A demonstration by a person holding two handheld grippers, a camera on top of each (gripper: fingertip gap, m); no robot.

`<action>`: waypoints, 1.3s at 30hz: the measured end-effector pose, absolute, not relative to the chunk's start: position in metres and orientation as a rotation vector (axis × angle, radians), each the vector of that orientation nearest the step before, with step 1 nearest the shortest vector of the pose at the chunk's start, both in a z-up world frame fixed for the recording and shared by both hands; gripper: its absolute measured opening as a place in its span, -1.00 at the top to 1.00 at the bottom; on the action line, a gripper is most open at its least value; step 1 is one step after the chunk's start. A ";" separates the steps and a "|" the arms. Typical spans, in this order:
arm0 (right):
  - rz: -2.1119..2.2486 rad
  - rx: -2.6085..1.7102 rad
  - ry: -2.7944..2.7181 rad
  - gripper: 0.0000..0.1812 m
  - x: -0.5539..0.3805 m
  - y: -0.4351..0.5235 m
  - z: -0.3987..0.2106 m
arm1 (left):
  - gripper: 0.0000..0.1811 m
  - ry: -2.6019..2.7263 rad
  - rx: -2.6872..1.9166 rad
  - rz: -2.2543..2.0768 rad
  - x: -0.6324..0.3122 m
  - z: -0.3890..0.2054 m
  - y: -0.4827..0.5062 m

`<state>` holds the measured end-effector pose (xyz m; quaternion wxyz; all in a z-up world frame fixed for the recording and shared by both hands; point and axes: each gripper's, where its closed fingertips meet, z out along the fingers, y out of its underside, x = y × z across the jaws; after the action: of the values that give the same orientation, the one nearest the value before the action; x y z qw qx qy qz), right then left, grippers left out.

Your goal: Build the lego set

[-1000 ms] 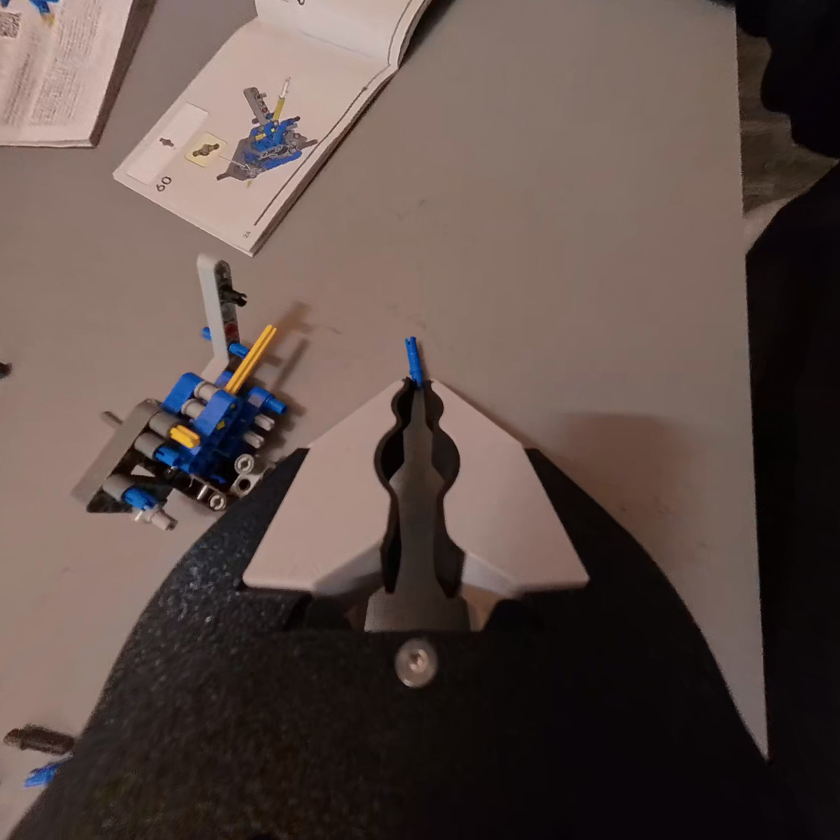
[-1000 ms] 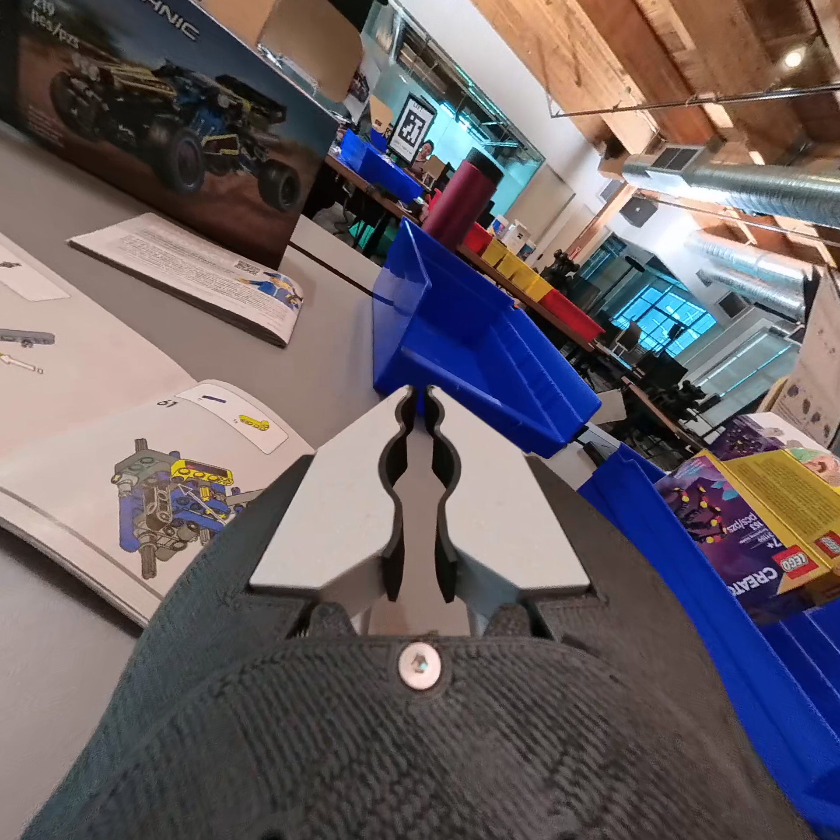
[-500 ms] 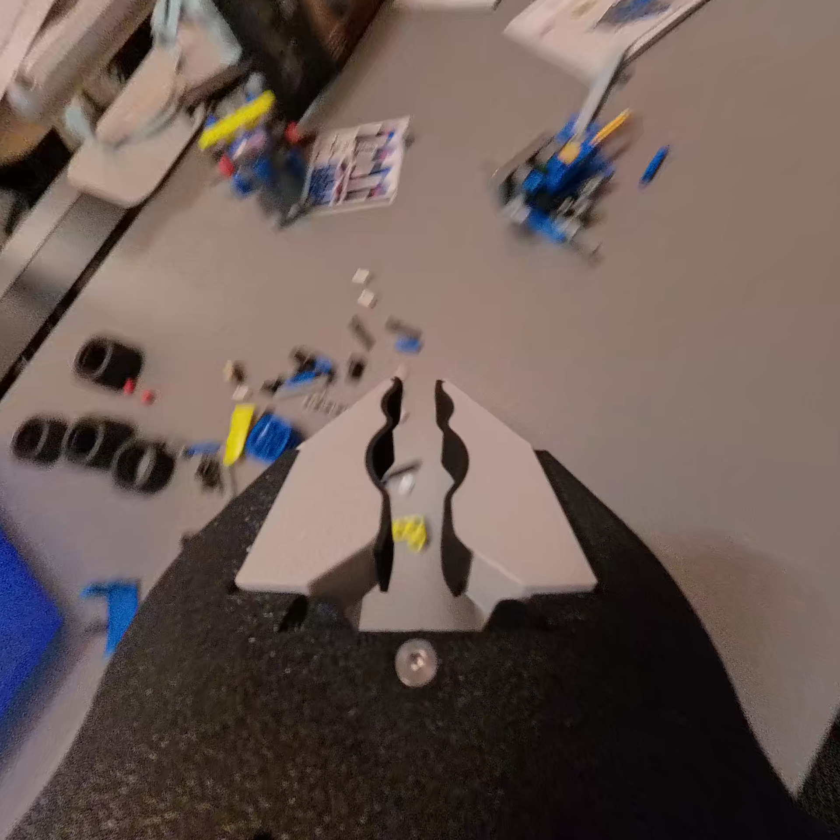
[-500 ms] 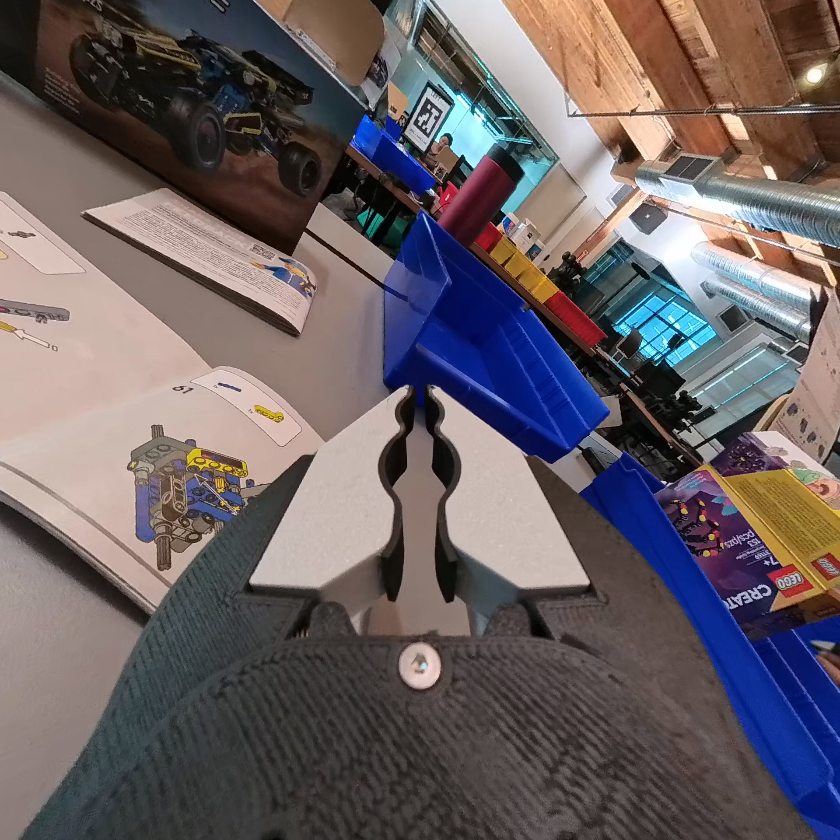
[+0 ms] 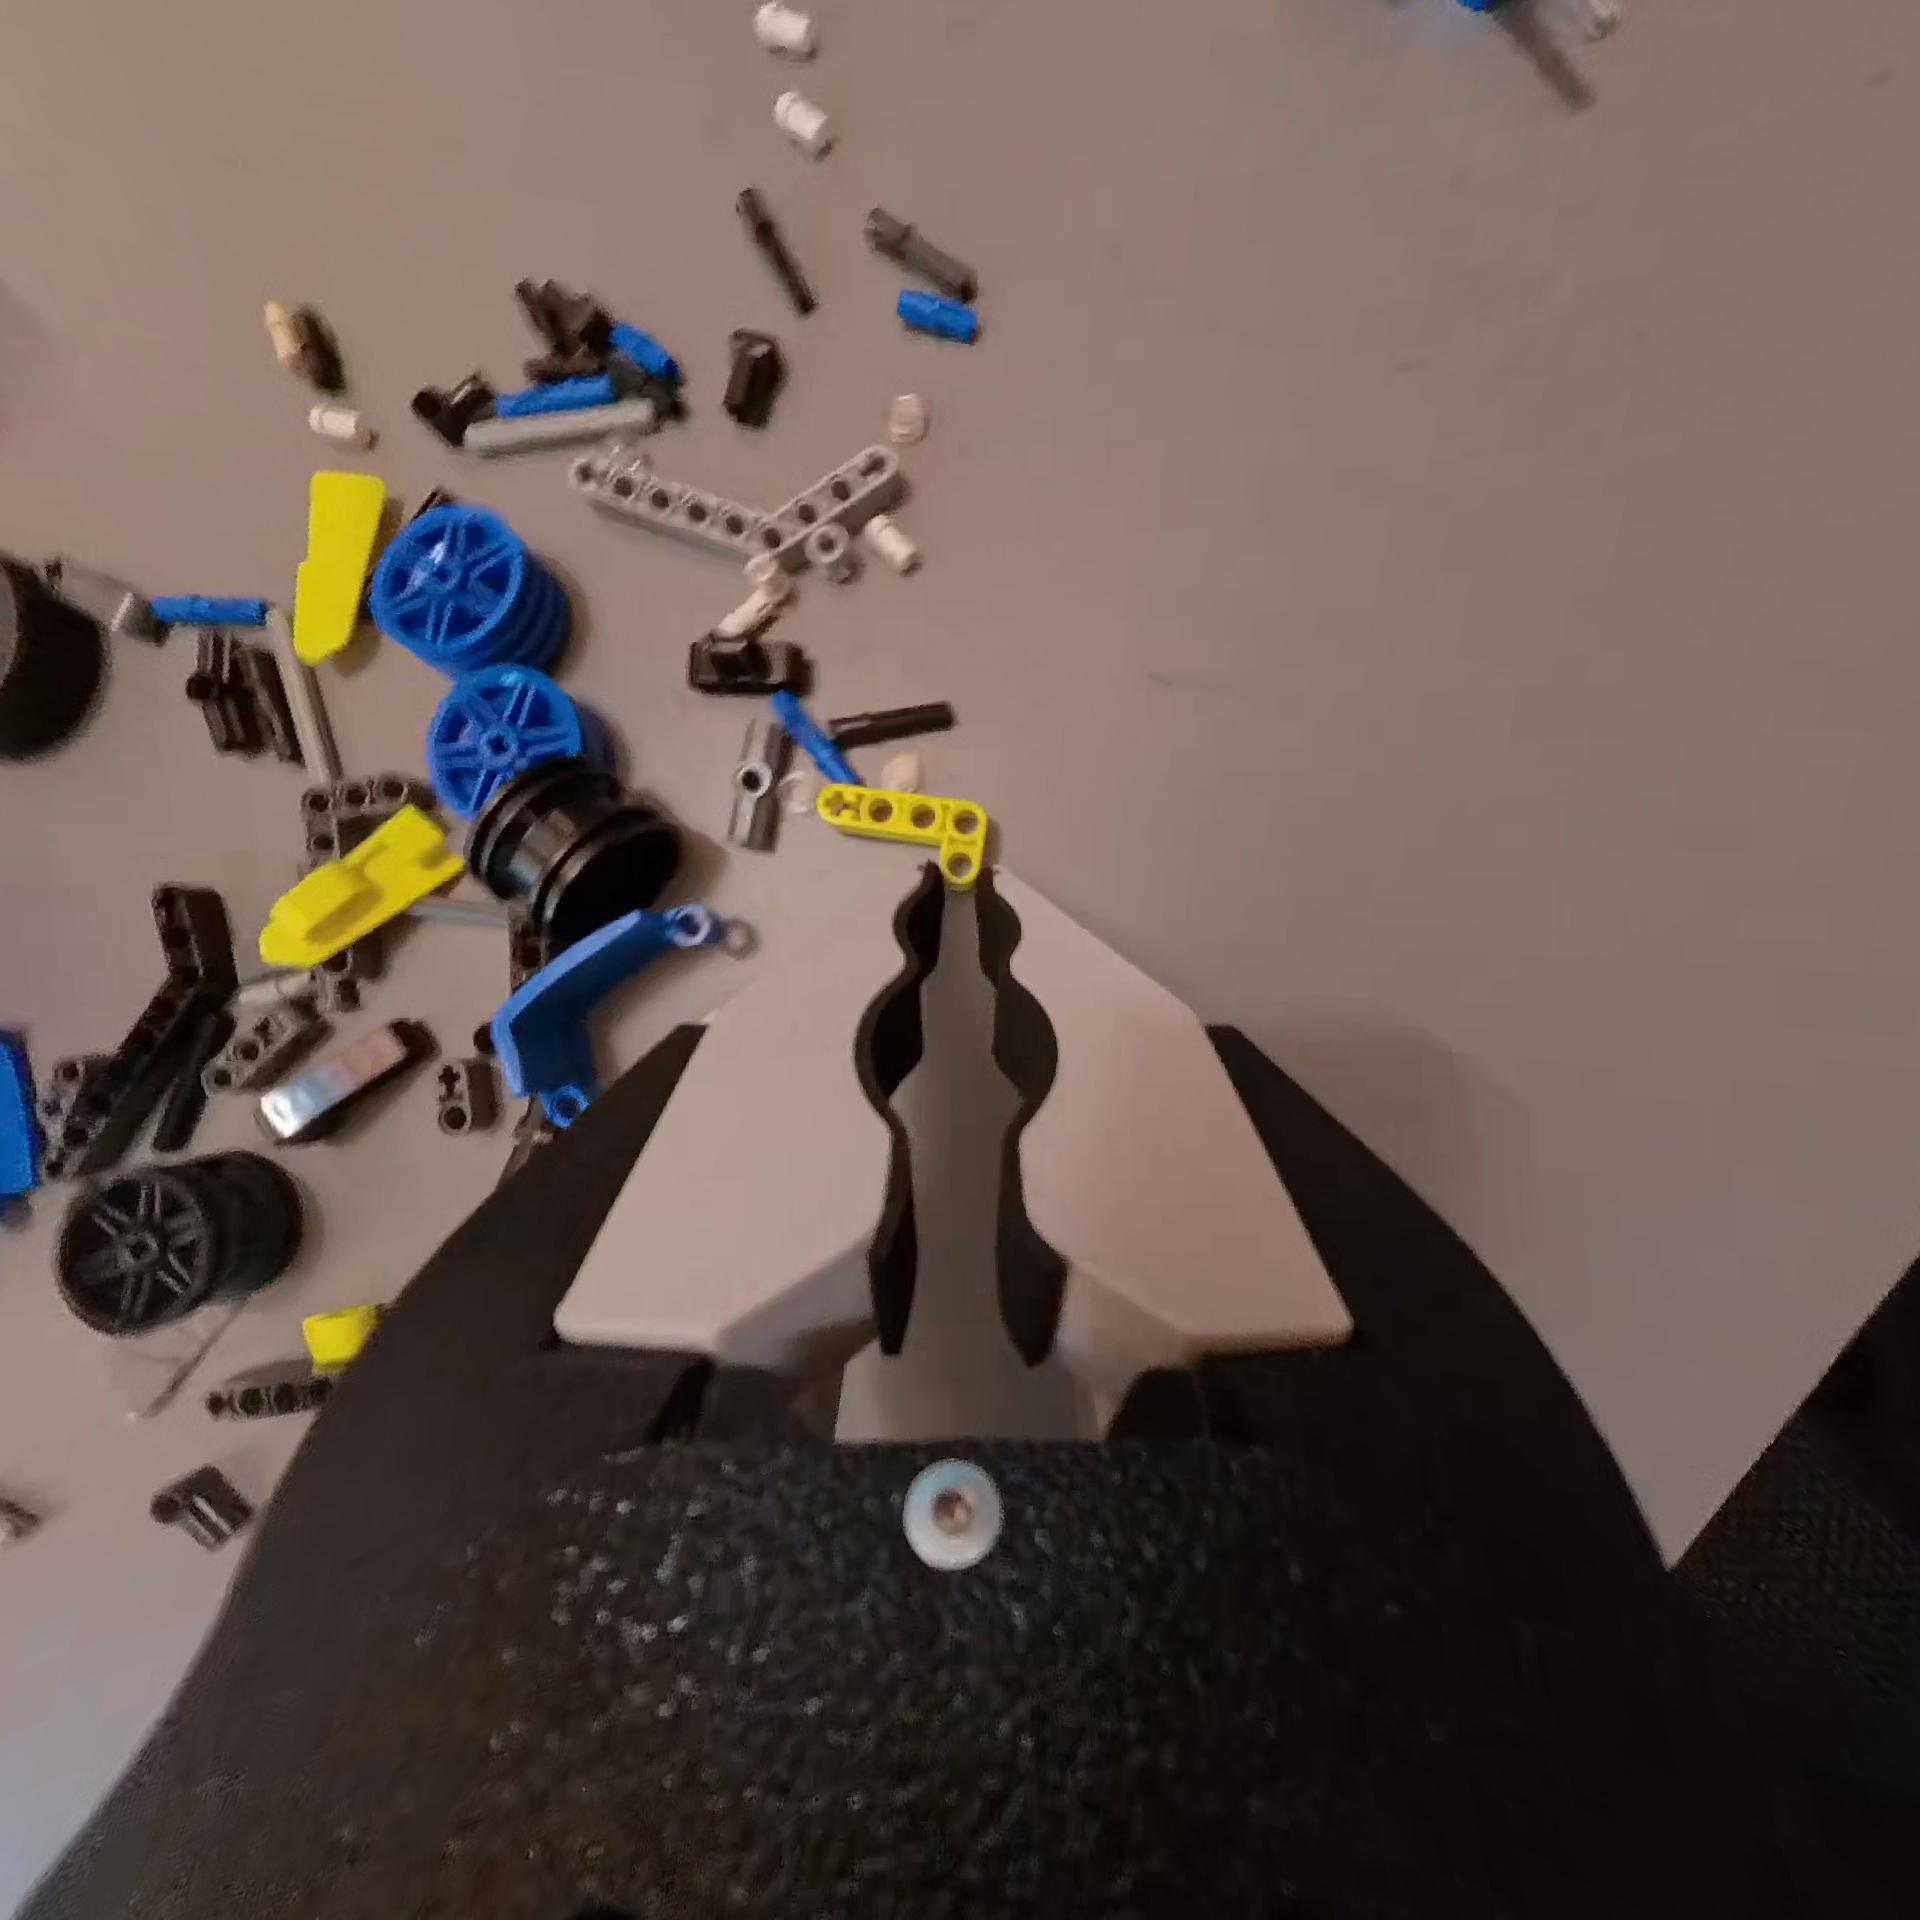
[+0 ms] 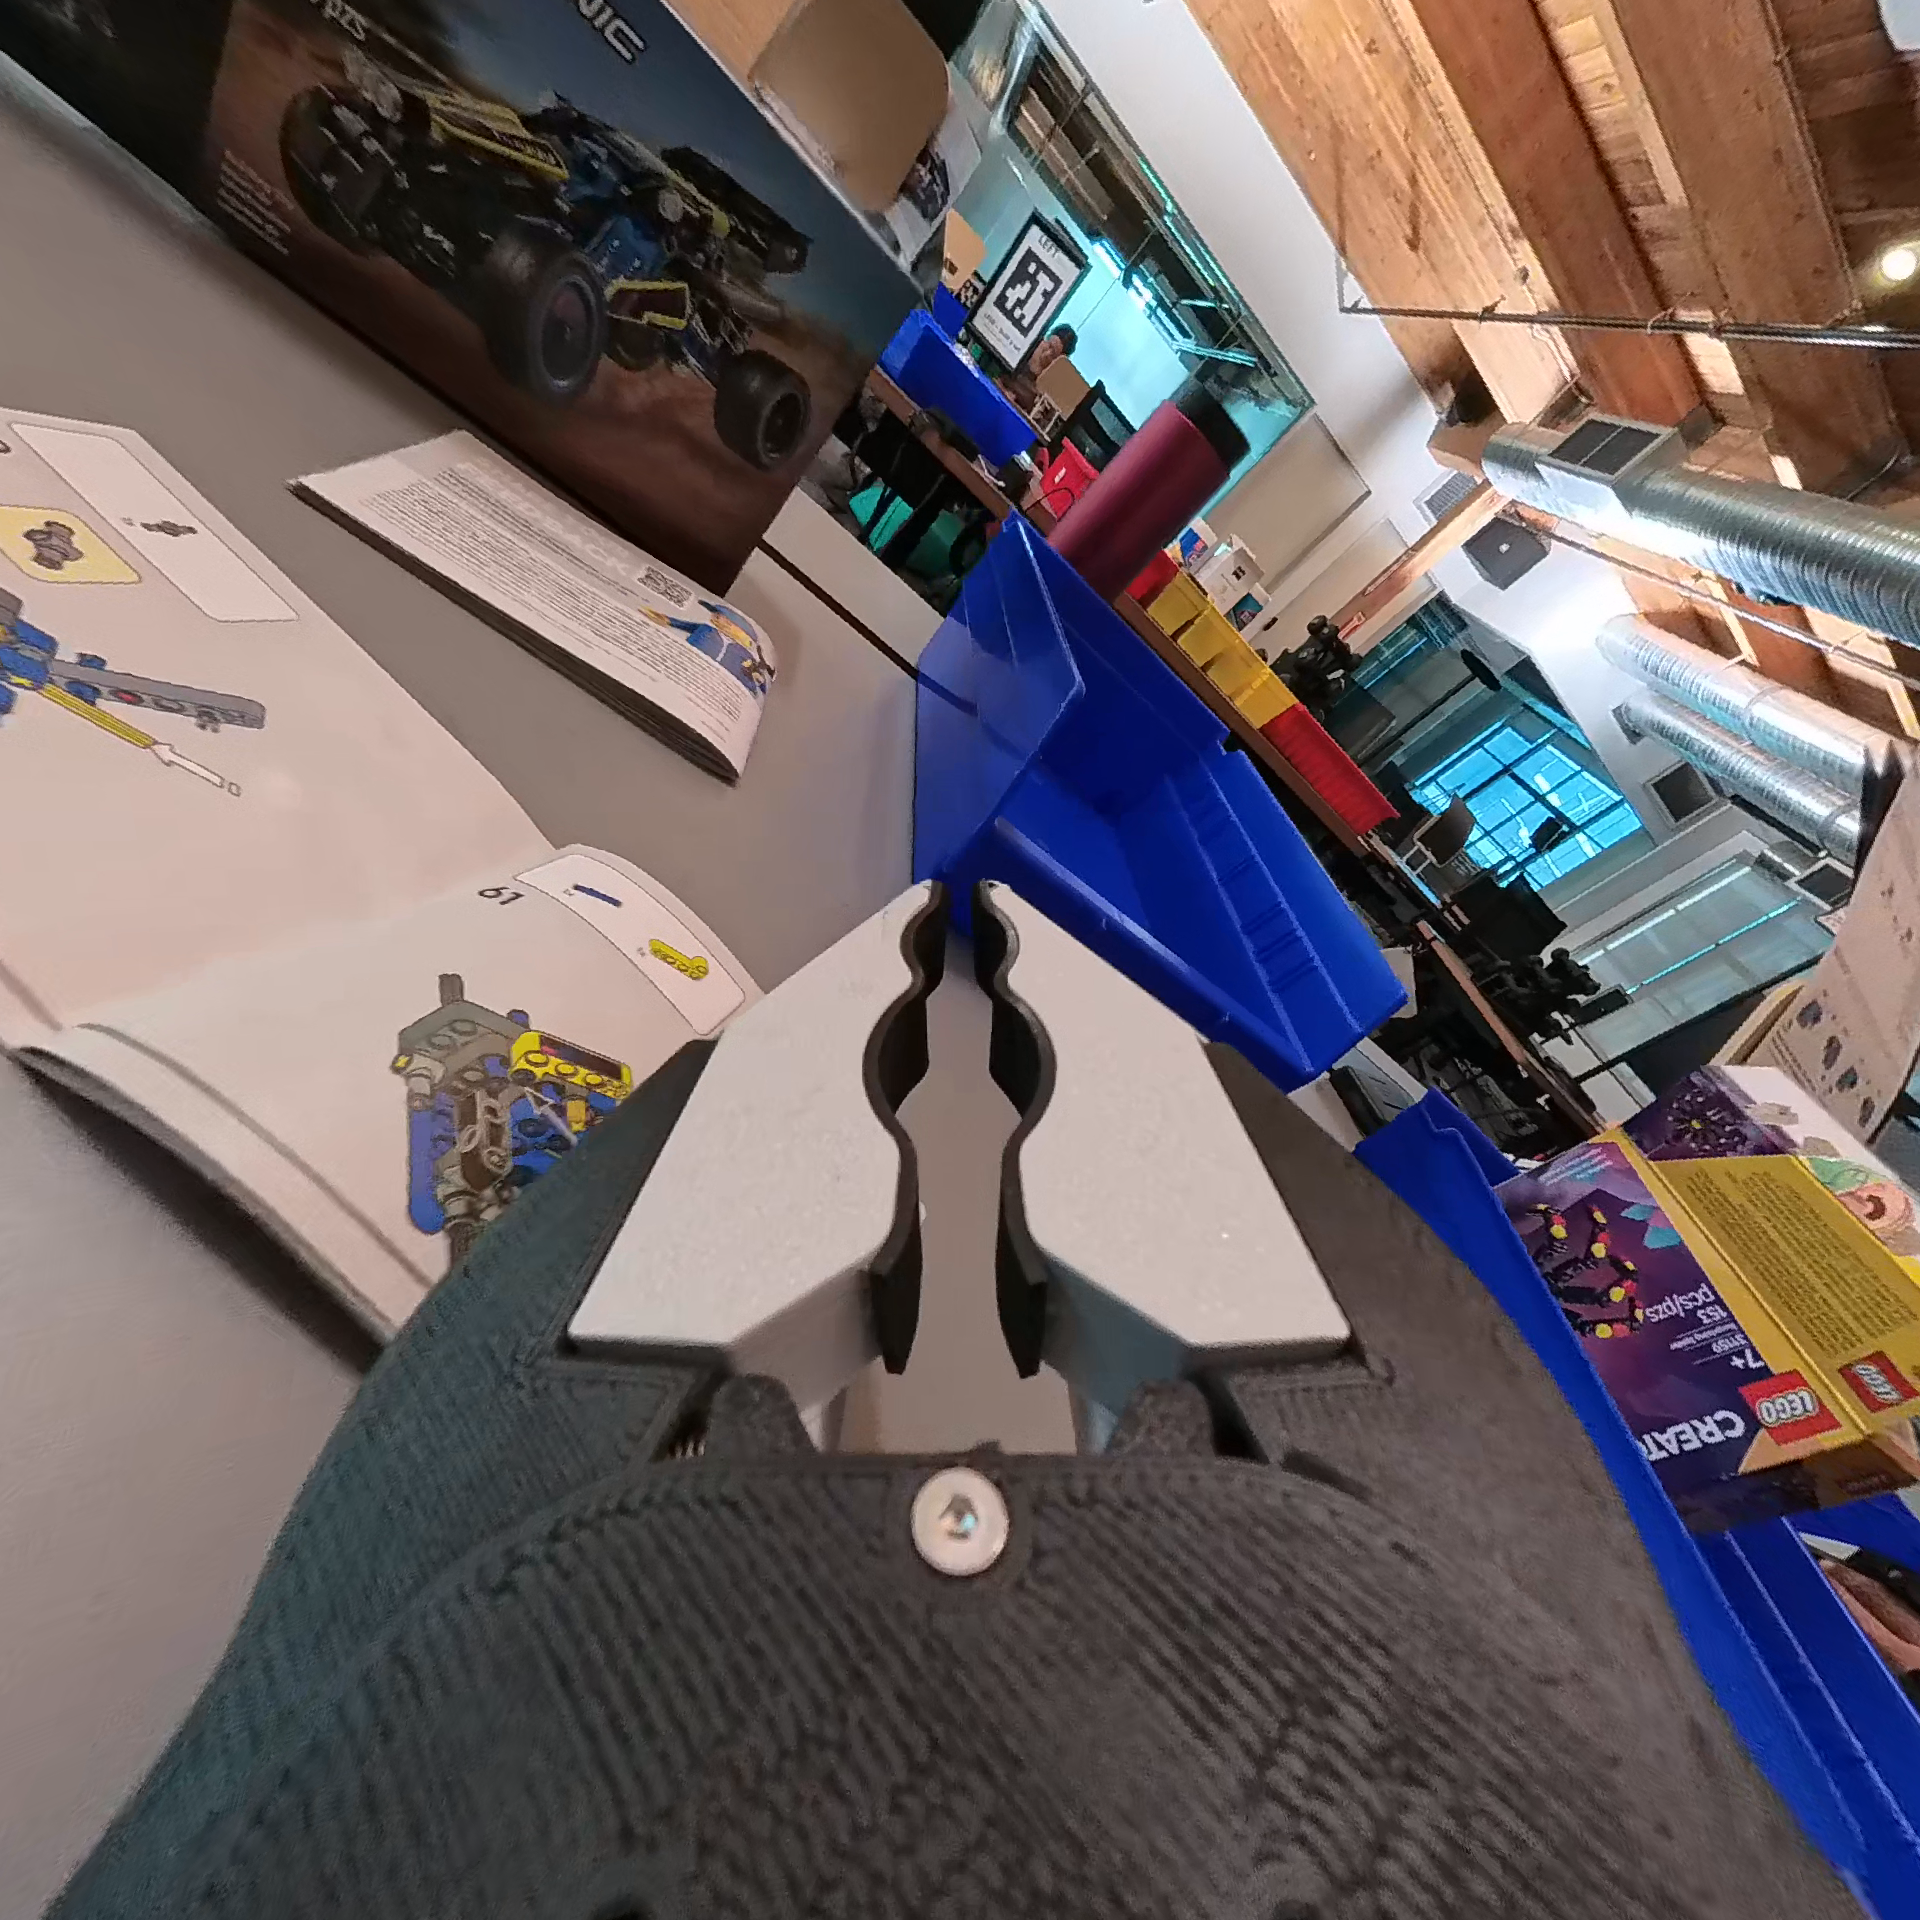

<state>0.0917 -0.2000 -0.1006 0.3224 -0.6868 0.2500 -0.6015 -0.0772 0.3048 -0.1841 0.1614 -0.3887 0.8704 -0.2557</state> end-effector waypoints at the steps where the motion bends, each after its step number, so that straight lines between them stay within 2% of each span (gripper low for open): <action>1: -1.569 -1.807 0.647 0.97 0.087 -0.197 -0.099 | 0.97 2.508 -1.046 -0.738 -0.080 -0.181 0.297; 4: -1.367 -1.857 0.602 0.96 0.065 -0.174 -0.102 | 0.96 2.587 -0.777 -0.888 -0.089 -0.166 0.244; 10: -0.447 -1.948 0.332 0.87 -0.037 -0.090 -0.121 | 0.96 2.775 -0.120 -1.154 -0.111 -0.166 0.088; 17: -0.364 -2.149 0.113 0.78 -0.076 -0.077 -0.152 | 0.97 2.878 0.374 -1.220 -0.104 -0.181 -0.030; 24: -0.347 -2.166 0.036 0.64 -0.069 -0.076 -0.163 | 0.96 2.894 0.387 -1.160 -0.082 -0.185 -0.058; 35: -0.405 -2.246 -0.017 0.73 -0.063 -0.067 -0.176 | 0.90 2.855 0.070 -1.214 -0.081 -0.185 -0.051; 39: -0.463 -2.226 -0.074 0.73 -0.062 -0.056 -0.174 | 0.95 2.840 0.042 -1.204 -0.081 -0.185 -0.043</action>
<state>-0.0620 -0.0558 -0.1740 0.4199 -0.8881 -0.0293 -0.1847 -0.0808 -0.0427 -0.1850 0.0284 0.0135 0.9202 -0.3901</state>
